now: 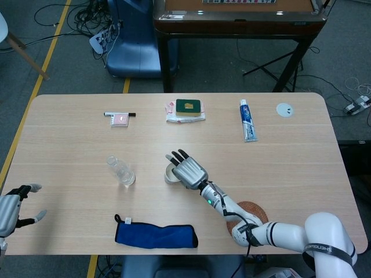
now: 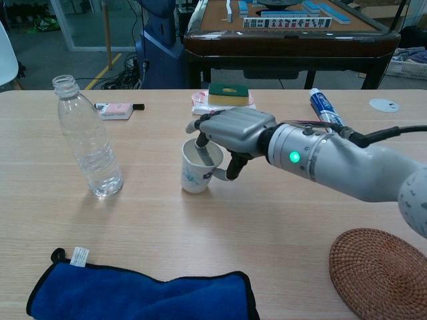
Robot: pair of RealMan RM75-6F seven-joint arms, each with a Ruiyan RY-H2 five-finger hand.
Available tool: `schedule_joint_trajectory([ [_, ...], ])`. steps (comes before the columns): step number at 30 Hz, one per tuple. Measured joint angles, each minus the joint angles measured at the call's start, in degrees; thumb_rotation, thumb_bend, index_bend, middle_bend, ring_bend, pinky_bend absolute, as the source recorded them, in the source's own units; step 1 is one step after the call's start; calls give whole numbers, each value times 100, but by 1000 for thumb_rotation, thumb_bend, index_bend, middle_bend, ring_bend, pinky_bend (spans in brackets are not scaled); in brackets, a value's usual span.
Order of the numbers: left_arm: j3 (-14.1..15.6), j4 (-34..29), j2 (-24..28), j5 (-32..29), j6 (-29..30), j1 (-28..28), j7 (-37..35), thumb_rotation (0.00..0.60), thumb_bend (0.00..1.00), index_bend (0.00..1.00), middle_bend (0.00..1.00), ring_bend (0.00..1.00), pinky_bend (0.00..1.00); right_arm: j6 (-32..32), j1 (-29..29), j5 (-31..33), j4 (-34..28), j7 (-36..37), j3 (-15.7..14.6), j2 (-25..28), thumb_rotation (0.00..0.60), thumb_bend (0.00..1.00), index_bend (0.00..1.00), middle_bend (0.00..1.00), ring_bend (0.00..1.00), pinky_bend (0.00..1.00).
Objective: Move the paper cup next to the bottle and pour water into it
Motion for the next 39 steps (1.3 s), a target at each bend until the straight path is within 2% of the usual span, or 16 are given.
schedule_joint_trajectory([
  [11, 4, -30, 53, -10, -30, -3, -53, 600, 151, 333, 365, 407, 627, -150, 303, 171, 405, 52, 10, -317, 600, 450, 630, 37, 0, 82],
  [13, 4, -30, 61, -8, -30, -2, -64, 600, 150, 333, 364, 407, 627, -146, 326, 175, 431, 77, -12, -328, 600, 420, 624, 37, 0, 82],
  [18, 12, -10, 44, -10, -52, -10, -38, 600, 150, 333, 364, 407, 627, -55, 331, 134, 380, 123, -49, -283, 600, 255, 449, 37, 0, 82],
  [21, 21, -21, 43, 1, -57, -13, -2, 600, 151, 333, 365, 407, 627, 5, 329, 102, 304, 159, -55, -241, 600, 204, 371, 37, 0, 82],
  [27, 28, -12, 84, 3, -99, -31, -8, 600, 151, 333, 365, 407, 627, 146, 324, 20, 159, 217, -73, -159, 600, 192, 327, 37, 0, 82],
  [39, 43, 9, -22, -31, -135, -46, 126, 600, 151, 333, 365, 407, 627, 513, 210, -107, -306, 71, -139, 164, 600, 191, 325, 37, 0, 82],
])
